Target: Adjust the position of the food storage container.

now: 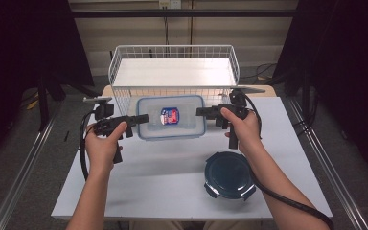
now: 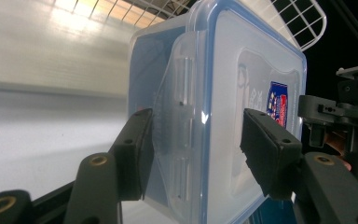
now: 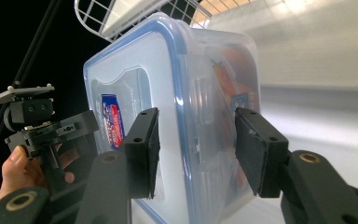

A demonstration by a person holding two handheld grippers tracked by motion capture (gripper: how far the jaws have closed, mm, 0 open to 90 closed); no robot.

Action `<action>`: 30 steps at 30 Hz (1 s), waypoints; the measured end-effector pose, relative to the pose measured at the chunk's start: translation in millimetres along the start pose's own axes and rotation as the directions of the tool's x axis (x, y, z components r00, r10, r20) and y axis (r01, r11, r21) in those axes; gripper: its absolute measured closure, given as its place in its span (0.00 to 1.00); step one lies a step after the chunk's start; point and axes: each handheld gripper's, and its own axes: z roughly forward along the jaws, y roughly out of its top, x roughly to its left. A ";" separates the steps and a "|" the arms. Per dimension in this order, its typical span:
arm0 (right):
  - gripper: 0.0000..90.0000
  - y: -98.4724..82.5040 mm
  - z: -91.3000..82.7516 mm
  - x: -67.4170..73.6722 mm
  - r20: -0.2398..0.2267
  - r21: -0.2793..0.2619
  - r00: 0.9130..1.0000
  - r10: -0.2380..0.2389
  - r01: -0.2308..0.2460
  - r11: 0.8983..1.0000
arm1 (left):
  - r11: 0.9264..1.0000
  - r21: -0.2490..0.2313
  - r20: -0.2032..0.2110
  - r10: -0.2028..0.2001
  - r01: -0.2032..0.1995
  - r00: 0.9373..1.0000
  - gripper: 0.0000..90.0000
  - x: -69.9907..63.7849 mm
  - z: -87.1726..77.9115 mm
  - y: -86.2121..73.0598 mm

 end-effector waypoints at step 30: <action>0.57 34.2 -25.9 33.8 0.004 -0.092 1.000 -0.025 0.025 0.995 | 0.999 -0.035 0.021 0.032 -0.031 0.999 0.50 -32.8 -6.4 46.8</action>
